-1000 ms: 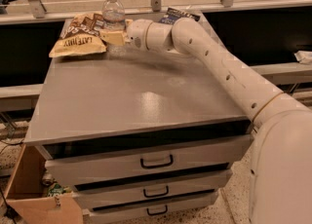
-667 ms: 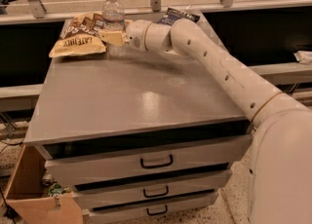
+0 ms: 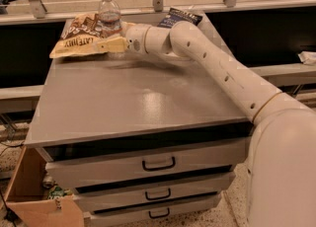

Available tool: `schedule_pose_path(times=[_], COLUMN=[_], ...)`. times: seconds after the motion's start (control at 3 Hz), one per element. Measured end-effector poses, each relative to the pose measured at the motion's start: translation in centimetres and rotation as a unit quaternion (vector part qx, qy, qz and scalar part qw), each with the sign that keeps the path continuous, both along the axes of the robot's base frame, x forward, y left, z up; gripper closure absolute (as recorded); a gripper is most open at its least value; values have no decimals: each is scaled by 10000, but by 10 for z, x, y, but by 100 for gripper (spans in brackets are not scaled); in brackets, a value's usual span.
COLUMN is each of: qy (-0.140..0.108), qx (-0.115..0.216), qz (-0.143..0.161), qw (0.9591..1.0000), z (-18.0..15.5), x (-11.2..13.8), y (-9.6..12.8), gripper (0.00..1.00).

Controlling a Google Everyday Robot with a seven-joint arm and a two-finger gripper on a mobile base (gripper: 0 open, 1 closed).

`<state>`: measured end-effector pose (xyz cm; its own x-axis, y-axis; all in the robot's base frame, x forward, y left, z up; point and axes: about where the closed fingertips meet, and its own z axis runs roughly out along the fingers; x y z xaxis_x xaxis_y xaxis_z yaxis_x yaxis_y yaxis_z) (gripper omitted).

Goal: Move water bottle near brown chip bag

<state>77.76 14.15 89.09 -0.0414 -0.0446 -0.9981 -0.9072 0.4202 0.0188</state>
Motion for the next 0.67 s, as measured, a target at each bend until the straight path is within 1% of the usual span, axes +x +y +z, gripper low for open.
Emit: schedule_pose_path(times=[0.33,0.67], qy=[-23,-535], qx=[1,-22], qz=[43,158], qw=[10000,9984], z=[5,41], x=[-4,-31], y=[-5,-33], gripper=[0,0])
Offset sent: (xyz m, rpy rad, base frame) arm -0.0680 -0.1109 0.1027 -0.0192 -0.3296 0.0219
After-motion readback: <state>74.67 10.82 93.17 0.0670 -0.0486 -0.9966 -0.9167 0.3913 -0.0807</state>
